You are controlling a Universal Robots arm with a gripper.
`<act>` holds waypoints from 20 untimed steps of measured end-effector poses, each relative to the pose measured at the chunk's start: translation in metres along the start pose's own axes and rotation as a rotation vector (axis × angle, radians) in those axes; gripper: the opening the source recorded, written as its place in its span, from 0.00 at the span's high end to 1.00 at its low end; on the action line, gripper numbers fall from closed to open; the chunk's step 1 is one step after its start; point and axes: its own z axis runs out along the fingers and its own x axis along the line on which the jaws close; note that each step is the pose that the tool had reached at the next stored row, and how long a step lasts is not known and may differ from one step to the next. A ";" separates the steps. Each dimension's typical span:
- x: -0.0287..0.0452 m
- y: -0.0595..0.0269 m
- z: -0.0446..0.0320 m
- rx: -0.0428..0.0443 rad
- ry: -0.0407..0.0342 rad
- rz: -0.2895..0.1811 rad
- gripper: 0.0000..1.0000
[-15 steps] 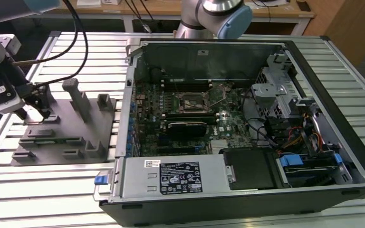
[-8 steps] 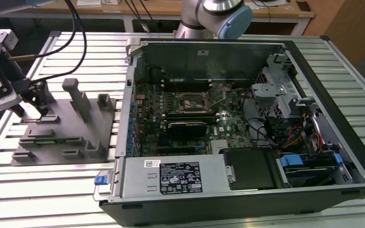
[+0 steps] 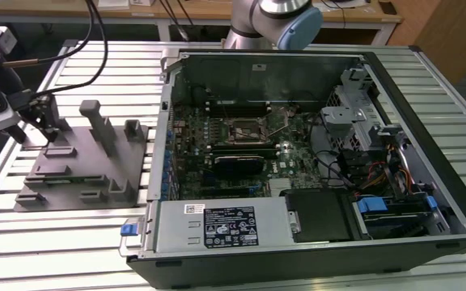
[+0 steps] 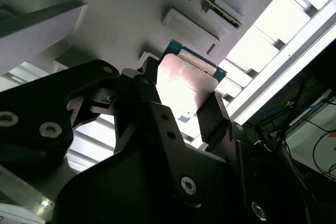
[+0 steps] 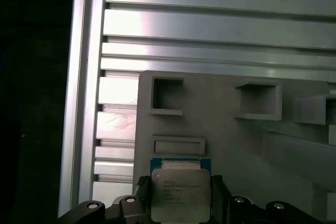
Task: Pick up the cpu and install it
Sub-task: 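Pick up the cpu and move it towards the insertion slot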
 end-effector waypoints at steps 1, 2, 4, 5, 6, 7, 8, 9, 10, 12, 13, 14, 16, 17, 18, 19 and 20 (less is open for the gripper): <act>0.0000 0.0001 -0.0026 0.0000 0.0000 0.000 0.46; -0.0001 0.0002 -0.0051 0.0000 0.0000 0.000 0.46; -0.0002 0.0004 -0.0101 0.0000 -0.0002 0.000 0.46; -0.0002 0.0005 -0.0128 -0.0001 -0.0004 0.000 0.46; -0.0002 0.0006 -0.0154 0.0000 -0.0005 0.000 0.46; -0.0003 0.0007 -0.0180 0.0001 -0.0006 0.000 0.46; -0.0003 0.0008 -0.0202 0.0000 -0.0008 0.000 0.46; -0.0004 0.0009 -0.0226 0.0001 -0.0009 0.000 0.46; -0.0004 0.0010 -0.0250 0.0000 -0.0010 0.000 0.46; -0.0005 0.0012 -0.0307 0.0001 -0.0014 0.000 0.46; -0.0006 0.0014 -0.0343 0.0001 -0.0018 0.000 0.46; -0.0006 0.0015 -0.0376 0.0000 -0.0021 0.000 0.46; -0.0007 0.0018 -0.0441 0.0001 -0.0024 0.000 0.46; -0.0008 0.0019 -0.0472 0.0001 -0.0027 0.000 0.46; -0.0008 0.0020 -0.0503 0.0001 -0.0031 0.000 0.46; -0.0009 0.0021 -0.0533 0.0001 -0.0036 0.000 0.46; -0.0009 0.0023 -0.0566 0.0002 -0.0040 0.000 0.46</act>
